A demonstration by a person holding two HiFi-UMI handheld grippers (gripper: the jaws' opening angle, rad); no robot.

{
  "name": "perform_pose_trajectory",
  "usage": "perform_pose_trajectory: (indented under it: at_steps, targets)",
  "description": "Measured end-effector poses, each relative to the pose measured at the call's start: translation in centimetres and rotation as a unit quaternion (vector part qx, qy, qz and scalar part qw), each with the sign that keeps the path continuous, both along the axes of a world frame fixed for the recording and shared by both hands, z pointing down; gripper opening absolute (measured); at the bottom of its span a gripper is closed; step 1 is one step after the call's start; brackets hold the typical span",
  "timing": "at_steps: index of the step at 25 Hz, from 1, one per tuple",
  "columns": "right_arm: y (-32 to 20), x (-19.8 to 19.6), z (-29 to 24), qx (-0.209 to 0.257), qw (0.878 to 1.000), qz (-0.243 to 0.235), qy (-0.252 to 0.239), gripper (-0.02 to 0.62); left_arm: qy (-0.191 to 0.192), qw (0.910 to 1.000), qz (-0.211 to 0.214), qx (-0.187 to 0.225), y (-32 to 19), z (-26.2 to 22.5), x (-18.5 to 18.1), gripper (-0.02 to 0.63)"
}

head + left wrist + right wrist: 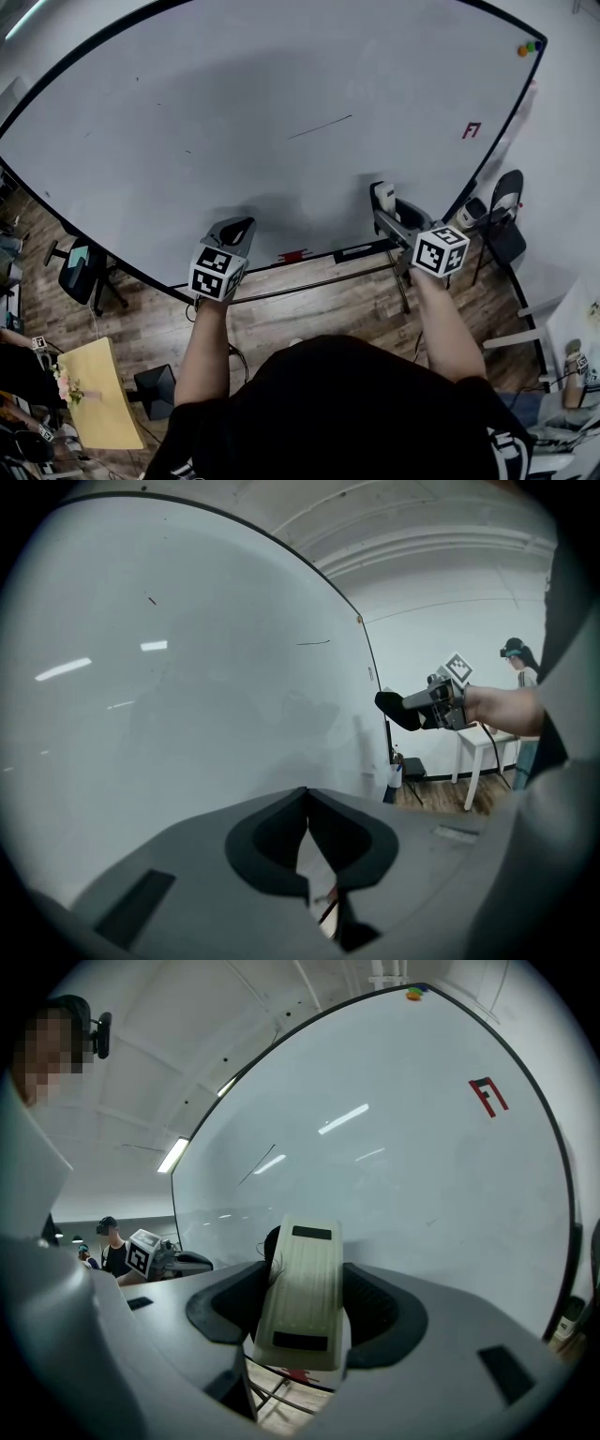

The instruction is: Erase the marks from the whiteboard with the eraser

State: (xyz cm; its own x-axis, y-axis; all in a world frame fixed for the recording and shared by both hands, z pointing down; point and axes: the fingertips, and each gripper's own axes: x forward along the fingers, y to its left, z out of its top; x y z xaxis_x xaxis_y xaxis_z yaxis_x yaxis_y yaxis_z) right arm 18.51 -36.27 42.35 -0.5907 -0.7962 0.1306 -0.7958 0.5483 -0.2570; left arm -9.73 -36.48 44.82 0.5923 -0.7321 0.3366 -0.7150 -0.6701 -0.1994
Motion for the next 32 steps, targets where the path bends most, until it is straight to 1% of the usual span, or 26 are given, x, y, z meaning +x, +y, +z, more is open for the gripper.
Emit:
perform_pose_trajectory:
  at_steps: [6,19,24,32]
  targets:
    - [-0.4,-0.2,-0.5,0.005,1.000,0.002,0.002,0.250,-0.002,0.9999,0.008,0.006,-0.6,-0.7,0.3,0.011]
    - [-0.2,0.9,-2.1,0.023,1.000,0.005,0.005,0.250,0.004,0.9997,0.007,0.022,-0.4,-2.4,1.2,0.011]
    - [-0.3,1.2,-3.7,0.046,0.999,0.014,0.016,0.250,0.026,0.9985,0.001,0.047,-0.1,-3.9,1.4,0.011]
    - [-1.1,1.3,-7.8,0.094,0.994,0.028,0.040,0.249,0.036,0.9976,0.001,0.059,0.1,-4.7,1.7,0.011]
